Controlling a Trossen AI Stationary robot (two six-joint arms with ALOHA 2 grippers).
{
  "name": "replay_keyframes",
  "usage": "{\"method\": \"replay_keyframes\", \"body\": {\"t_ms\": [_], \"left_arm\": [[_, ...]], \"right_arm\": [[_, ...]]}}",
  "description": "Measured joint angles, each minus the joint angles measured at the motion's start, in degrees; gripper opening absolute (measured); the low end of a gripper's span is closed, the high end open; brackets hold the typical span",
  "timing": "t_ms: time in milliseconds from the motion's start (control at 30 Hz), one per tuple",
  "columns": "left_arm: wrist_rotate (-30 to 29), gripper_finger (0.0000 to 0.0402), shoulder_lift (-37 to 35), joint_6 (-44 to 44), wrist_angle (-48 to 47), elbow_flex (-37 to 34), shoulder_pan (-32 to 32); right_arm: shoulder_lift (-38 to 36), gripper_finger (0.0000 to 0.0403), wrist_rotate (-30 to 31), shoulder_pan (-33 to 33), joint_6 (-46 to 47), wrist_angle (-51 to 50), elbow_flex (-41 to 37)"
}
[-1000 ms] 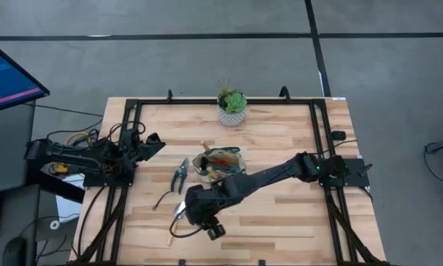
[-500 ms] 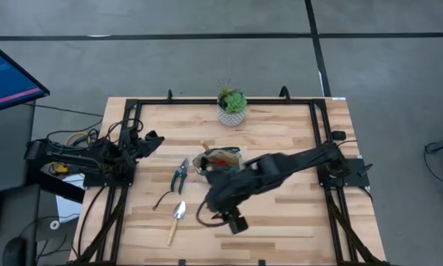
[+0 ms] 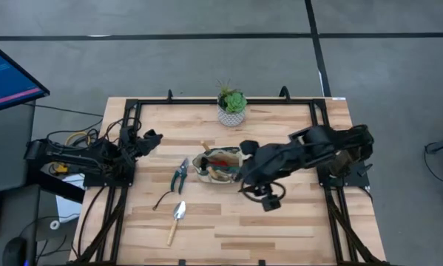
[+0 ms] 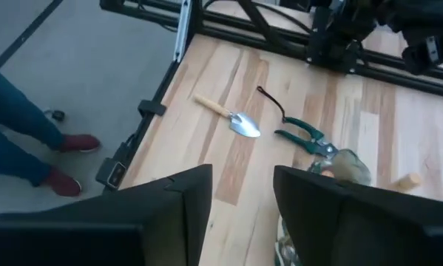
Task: Pick & Place Garden tools in Gardening bag
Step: Put the trowel into the gardening bag
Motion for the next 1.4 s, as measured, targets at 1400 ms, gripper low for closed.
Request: {"method": "replay_keyframes", "body": {"t_ms": [1400], "left_arm": [[0.2, 0.0003, 15.4, -16.3, -38.4, 24.9, -13.8]], "right_arm": [[-64.5, 0.0116, 15.6, -2.0, 15.8, 39.5, -79.7]]}}
